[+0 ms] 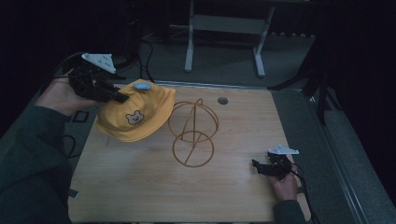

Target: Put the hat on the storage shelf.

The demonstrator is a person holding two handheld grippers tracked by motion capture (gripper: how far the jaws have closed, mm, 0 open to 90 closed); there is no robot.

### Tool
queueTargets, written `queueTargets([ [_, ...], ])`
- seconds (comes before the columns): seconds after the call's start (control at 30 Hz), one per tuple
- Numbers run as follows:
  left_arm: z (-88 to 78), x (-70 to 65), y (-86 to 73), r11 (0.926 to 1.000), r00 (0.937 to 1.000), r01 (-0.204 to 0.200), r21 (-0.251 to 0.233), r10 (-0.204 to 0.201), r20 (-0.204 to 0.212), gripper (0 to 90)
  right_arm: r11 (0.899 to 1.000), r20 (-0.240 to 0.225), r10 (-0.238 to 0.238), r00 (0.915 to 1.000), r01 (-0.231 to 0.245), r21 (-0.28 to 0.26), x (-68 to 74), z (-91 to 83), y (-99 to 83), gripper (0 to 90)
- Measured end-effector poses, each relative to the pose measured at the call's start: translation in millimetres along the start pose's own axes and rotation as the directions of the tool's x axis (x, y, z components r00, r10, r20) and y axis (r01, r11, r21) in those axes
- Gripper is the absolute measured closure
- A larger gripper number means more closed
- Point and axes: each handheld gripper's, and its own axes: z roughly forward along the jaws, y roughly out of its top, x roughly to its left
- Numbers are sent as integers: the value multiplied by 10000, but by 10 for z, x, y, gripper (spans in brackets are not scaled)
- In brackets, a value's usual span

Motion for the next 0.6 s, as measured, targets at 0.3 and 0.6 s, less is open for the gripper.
queueTargets([
  [0.3,8,-5,98,9999,9999,-148,3,148,70,808,10000,-1,-2,10000,2,0,0,0,0,192],
  [0.6,-28,-37,215,9993,9993,-364,61,363,66,808,10000,-4,31,10000,-31,-3,3,0,0,192],
])
